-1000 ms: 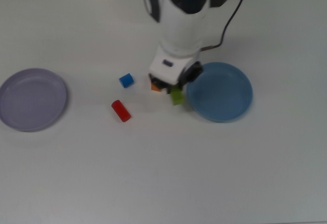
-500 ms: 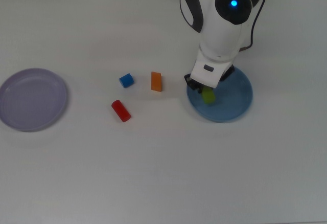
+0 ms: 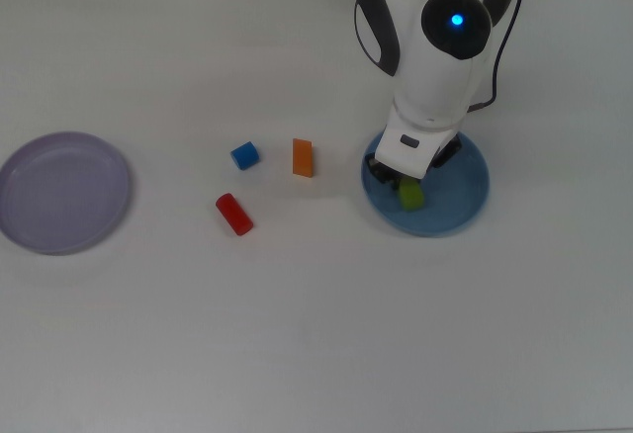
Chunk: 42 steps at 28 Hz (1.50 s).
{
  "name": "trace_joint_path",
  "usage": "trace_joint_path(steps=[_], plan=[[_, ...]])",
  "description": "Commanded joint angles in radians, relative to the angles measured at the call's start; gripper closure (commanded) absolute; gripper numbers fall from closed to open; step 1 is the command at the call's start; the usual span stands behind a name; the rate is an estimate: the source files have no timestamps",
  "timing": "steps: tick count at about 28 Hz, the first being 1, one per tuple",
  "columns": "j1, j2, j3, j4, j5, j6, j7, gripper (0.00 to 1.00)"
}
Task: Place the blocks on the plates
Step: 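Carry the green block to the light blue plate and release it, then lower the gripper onto the orange block and grasp it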
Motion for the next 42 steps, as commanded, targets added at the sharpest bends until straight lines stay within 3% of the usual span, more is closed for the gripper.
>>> trace_joint_path(steps=[1,4,13,21,30,34,42], plan=[[0.011,0.007,-0.007,0.001,-0.019,0.022,0.029,0.2],[0.011,0.006,-0.009,0.003,-0.019,0.019,0.029,0.0],[-0.003,-0.04,-0.021,0.003,-0.017,-0.006,0.029,0.0],[-0.015,-0.106,-0.116,0.006,-0.008,-0.171,0.032,0.0],[-0.027,-0.111,-0.158,-0.005,0.004,-0.368,0.032,0.0],[-0.044,-0.109,-0.162,-0.023,0.049,-0.357,0.032,0.06],[-0.046,-0.115,-0.172,-0.142,0.049,-0.193,0.03,0.05]])
